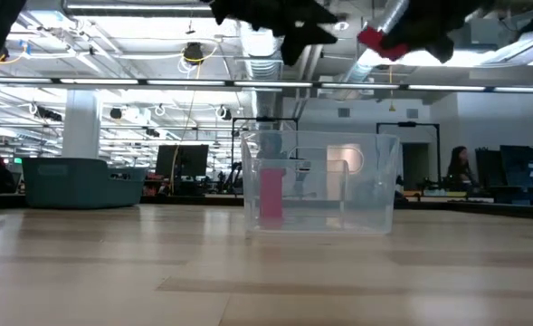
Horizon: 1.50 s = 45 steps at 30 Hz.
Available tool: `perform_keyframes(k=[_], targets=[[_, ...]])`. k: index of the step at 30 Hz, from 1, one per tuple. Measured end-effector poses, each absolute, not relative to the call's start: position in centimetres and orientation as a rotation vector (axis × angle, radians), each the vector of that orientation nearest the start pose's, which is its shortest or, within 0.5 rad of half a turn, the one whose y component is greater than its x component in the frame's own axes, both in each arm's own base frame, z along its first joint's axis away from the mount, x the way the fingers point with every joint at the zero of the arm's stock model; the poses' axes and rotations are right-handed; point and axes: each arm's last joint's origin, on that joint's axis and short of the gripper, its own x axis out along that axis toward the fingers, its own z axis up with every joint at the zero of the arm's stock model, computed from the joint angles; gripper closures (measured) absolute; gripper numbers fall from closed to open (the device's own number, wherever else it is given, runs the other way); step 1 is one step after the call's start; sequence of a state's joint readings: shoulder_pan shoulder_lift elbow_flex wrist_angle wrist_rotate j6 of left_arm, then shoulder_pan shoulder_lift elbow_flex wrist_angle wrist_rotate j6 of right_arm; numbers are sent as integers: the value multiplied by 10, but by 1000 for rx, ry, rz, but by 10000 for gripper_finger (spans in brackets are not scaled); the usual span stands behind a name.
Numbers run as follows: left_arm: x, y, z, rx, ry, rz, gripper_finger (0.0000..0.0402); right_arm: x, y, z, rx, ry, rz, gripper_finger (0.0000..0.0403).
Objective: Sort & place blocks by color
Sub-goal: Put the top red block into the transparent bin
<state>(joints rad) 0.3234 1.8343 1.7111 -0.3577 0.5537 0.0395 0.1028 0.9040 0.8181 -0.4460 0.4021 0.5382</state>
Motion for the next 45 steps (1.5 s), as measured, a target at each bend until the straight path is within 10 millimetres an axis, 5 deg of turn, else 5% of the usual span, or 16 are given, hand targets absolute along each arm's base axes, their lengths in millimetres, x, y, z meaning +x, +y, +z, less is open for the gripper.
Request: perform_keyframes(k=[13, 23, 28, 37, 45], targets=[[427, 43, 356, -65, 326, -243, 219, 177, 40, 311, 222, 410, -176, 358], [430, 13, 360, -93, 300, -260, 219, 177, 54, 319, 195, 340, -69, 358], [431, 6, 361, -93, 284, -250, 243, 177, 55, 321, 205, 312, -62, 358], [431, 8, 361, -149, 293, -234, 354, 180, 56, 324, 201, 278, -47, 355], [427, 16, 351, -182, 405, -218, 375, 180, 52, 321, 228, 312, -69, 273]])
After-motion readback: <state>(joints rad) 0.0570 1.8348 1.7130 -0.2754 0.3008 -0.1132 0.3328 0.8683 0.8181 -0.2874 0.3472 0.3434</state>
